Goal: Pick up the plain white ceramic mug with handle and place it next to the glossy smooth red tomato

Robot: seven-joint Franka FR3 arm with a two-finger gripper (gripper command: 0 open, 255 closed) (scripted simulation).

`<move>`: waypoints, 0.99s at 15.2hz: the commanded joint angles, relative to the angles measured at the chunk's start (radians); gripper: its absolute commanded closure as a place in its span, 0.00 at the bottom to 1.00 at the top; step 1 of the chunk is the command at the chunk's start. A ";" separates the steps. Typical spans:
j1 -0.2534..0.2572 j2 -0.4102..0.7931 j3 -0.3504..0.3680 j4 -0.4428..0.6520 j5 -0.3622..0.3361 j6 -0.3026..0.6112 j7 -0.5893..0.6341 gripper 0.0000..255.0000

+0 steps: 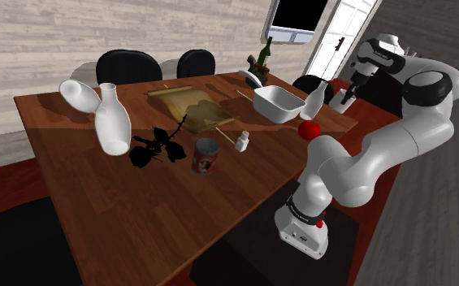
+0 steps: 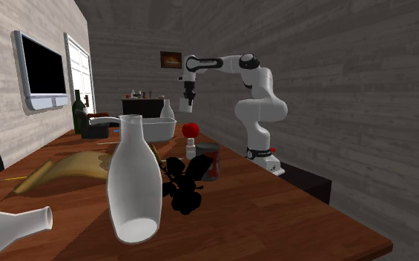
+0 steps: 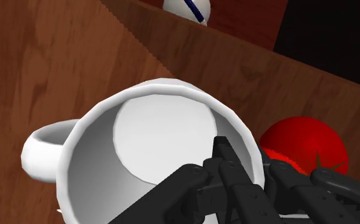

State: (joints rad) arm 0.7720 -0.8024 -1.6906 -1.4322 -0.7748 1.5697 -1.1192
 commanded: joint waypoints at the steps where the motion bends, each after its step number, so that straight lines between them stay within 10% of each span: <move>1: -0.011 -0.008 -0.003 -0.027 -0.008 0.024 0.006 1.00; 15: -0.042 -0.066 -0.052 -0.167 -0.069 0.162 0.048 1.00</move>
State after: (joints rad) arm 0.7334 -0.8645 -1.7395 -1.5903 -0.8394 1.7222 -1.0735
